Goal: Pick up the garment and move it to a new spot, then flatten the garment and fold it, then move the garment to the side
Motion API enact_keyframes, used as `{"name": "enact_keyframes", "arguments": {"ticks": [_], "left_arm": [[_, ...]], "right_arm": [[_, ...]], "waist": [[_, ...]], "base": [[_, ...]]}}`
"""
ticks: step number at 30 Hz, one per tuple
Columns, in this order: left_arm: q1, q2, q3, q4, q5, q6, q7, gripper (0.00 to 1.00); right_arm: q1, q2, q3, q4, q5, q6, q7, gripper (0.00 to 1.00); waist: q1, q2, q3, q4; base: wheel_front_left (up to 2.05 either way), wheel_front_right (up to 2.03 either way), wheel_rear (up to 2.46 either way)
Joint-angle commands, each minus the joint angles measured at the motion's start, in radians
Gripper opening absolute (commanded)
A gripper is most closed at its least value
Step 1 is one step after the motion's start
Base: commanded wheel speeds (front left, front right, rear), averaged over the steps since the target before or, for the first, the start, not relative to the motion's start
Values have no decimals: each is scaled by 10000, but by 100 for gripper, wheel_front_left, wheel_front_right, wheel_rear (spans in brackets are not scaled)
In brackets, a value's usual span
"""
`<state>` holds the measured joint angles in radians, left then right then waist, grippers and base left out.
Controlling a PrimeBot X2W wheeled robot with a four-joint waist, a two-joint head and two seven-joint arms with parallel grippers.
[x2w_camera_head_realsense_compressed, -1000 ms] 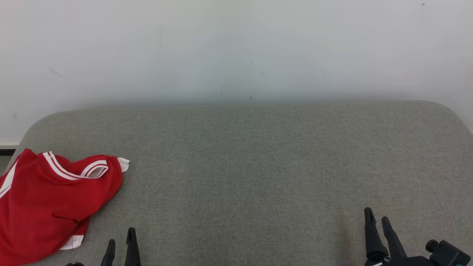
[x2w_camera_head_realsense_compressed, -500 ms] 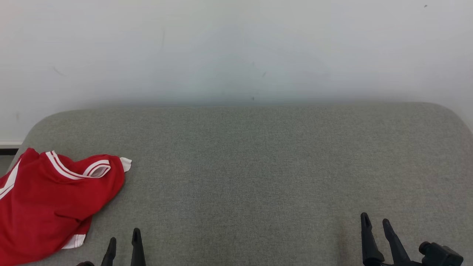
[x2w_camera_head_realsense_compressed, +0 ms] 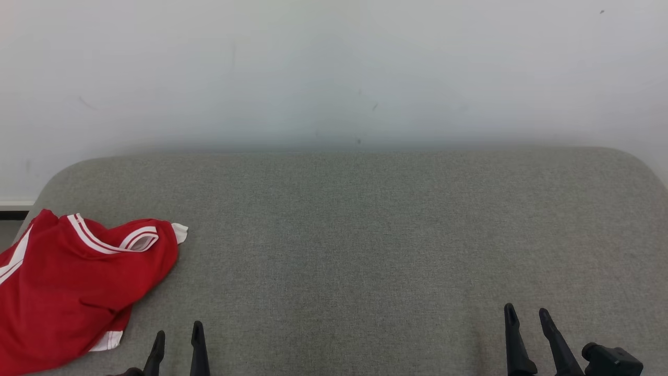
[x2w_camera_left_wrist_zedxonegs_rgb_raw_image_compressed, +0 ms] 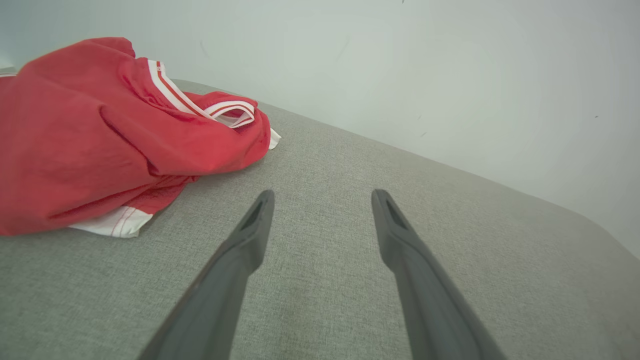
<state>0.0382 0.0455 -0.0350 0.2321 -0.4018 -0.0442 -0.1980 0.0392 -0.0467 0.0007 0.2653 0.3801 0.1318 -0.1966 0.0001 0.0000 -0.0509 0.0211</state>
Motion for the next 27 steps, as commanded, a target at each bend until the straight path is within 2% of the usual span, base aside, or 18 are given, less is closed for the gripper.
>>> {"name": "enact_keyframes", "arguments": {"ticks": [1,27], "left_arm": [[14,53,-30,-49,276,-2,-92,100],[223,69,-225,247,1740,137,-594,100]], "right_arm": [[-2,-47,11,-45,-226,-15,-102,100],[237,-52,168,-5,-2151,-20,-607,100]], "waist": [[0,0,-3,9],[-1,0,-116,24]], "base": [[0,0,0],[0,0,0]]}}
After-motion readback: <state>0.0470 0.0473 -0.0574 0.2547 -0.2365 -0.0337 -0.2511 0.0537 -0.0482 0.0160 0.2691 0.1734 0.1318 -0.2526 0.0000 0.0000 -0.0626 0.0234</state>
